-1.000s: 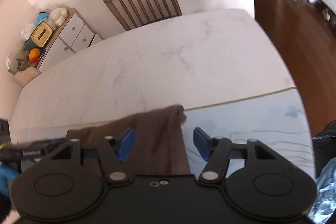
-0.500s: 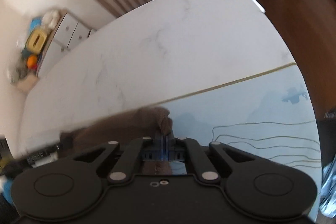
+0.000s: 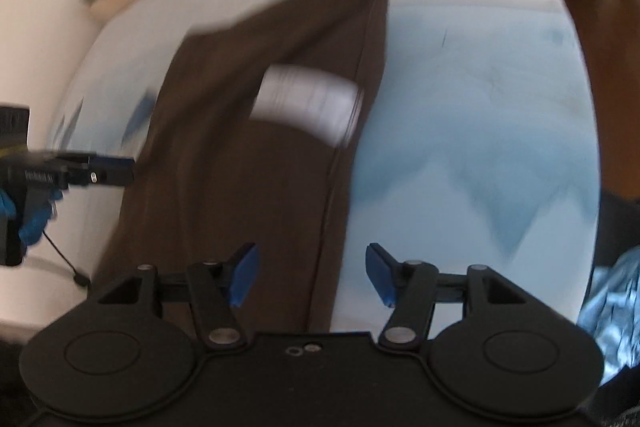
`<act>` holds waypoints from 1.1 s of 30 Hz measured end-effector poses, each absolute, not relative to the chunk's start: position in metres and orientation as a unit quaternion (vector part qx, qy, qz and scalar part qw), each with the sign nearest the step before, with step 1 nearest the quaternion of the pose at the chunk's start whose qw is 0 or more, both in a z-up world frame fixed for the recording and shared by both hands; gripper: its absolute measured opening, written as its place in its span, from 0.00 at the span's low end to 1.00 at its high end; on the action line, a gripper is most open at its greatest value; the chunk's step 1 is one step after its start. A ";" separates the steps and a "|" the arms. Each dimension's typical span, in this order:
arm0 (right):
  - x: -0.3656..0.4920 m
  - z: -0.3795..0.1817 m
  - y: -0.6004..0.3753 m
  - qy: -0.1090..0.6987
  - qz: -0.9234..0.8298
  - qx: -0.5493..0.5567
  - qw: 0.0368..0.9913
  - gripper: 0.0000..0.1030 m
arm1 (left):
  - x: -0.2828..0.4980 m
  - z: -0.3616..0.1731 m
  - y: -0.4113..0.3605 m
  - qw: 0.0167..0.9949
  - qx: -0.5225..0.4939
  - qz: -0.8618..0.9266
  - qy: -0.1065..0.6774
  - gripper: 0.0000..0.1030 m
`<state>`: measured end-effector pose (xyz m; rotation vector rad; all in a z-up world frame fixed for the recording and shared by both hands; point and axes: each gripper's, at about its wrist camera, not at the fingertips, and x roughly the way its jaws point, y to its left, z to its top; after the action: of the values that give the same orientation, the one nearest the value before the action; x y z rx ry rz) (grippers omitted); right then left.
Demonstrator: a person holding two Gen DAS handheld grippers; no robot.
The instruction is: Fold clothes
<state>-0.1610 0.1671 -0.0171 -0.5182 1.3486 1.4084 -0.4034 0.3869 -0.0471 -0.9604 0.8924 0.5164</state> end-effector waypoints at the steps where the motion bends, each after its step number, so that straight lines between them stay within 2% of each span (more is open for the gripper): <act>1: -0.167 -0.020 0.159 0.568 0.590 -0.222 0.528 1.00 | -0.409 -0.048 0.376 0.758 -0.447 0.230 0.415 0.74; 8: -0.206 -0.025 0.130 0.553 0.589 -0.262 0.527 1.00 | -0.423 -0.057 0.345 0.733 -0.502 0.217 0.404 0.74; 12: -0.215 -0.022 0.130 0.541 0.584 -0.268 0.542 1.00 | -0.418 -0.059 0.326 0.736 -0.489 0.217 0.415 0.74; 13: -0.216 -0.022 0.129 0.539 0.584 -0.269 0.545 1.00 | -0.417 -0.057 0.321 0.741 -0.473 0.226 0.419 0.65; 14: -0.218 -0.020 0.127 0.534 0.587 -0.268 0.546 1.00 | -0.416 -0.056 0.318 0.743 -0.460 0.238 0.424 0.47; 15: -0.217 -0.015 0.123 0.532 0.591 -0.265 0.546 1.00 | -0.416 -0.056 0.317 0.742 -0.452 0.248 0.428 0.38; 16: -0.216 -0.011 0.120 0.529 0.595 -0.261 0.545 1.00 | -0.418 -0.057 0.317 0.741 -0.450 0.253 0.430 0.31; 19: -0.207 -0.001 0.104 0.534 0.604 -0.249 0.538 1.00 | -0.424 -0.057 0.317 0.739 -0.448 0.248 0.438 0.21; 25: -0.202 -0.011 0.089 0.535 0.591 -0.306 0.519 1.00 | -0.428 -0.055 0.306 0.742 -0.430 0.210 0.470 0.20; 28: -0.198 0.010 0.100 0.480 0.608 -0.319 0.546 1.00 | -0.429 -0.053 0.301 0.737 -0.417 0.190 0.498 0.21; 30: -0.193 0.023 0.113 0.454 0.617 -0.315 0.560 1.00 | -0.428 -0.051 0.299 0.730 -0.404 0.174 0.523 0.29; 31: -0.192 0.029 0.121 0.437 0.624 -0.315 0.566 1.00 | -0.427 -0.046 0.300 0.734 -0.386 0.173 0.532 0.37; 32: -0.191 0.035 0.129 0.420 0.631 -0.314 0.571 1.00 | -0.427 -0.038 0.302 0.742 -0.367 0.181 0.530 0.51; 33: -0.193 0.038 0.139 0.406 0.642 -0.312 0.571 1.00 | -0.426 -0.028 0.308 0.754 -0.356 0.192 0.518 0.57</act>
<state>-0.1927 0.1389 0.0384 -0.7314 0.9514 1.5060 -0.4260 0.3076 -0.0280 -0.7759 1.1302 0.4196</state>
